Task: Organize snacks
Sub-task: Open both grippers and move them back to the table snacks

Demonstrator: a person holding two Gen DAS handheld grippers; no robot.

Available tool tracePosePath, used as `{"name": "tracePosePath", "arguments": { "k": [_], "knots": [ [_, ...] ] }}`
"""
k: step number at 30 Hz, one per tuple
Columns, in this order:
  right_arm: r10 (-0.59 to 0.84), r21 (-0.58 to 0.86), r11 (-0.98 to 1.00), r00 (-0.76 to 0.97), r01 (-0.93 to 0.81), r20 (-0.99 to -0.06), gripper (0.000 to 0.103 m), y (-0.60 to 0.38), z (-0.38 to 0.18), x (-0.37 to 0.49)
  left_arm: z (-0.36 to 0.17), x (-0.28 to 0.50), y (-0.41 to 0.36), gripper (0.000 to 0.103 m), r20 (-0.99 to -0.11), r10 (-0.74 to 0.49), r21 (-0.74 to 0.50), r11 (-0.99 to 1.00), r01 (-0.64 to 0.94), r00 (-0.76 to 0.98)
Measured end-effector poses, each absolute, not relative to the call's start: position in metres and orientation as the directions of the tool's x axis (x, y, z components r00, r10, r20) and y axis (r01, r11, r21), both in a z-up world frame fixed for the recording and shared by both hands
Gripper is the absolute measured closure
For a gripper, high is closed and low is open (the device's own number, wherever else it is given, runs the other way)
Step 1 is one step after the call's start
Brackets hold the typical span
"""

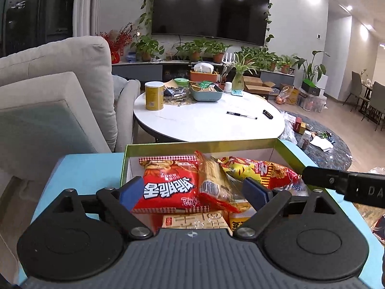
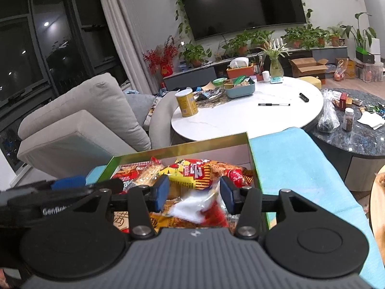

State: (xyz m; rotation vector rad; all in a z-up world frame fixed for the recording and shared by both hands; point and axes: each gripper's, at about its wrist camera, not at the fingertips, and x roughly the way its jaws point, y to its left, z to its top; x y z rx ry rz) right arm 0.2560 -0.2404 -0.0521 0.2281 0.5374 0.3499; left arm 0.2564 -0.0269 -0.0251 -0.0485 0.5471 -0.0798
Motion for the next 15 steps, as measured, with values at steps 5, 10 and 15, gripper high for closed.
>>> {"name": "tracePosePath", "arguments": {
  "k": [5,10,15],
  "knots": [
    [0.378,0.296,0.918,0.808,-0.264,-0.452,0.036,-0.242,-0.047,0.248,-0.025,0.248,-0.026,0.015,-0.52,-0.088,-0.077,0.995,0.055,0.85],
    [0.379,0.289,0.919,0.809,-0.27,-0.449,0.036,-0.241,-0.038,0.235,-0.02,0.23,-0.022,0.015,-0.52,-0.073,-0.076,0.996,0.039,0.851],
    [0.403,0.313,0.908,0.788,-0.28,-0.465,0.036,-0.248,-0.034,0.208,-0.017,0.203,-0.017,0.013,-0.52,-0.066,-0.084,0.996,0.026,0.852]
  ]
}}
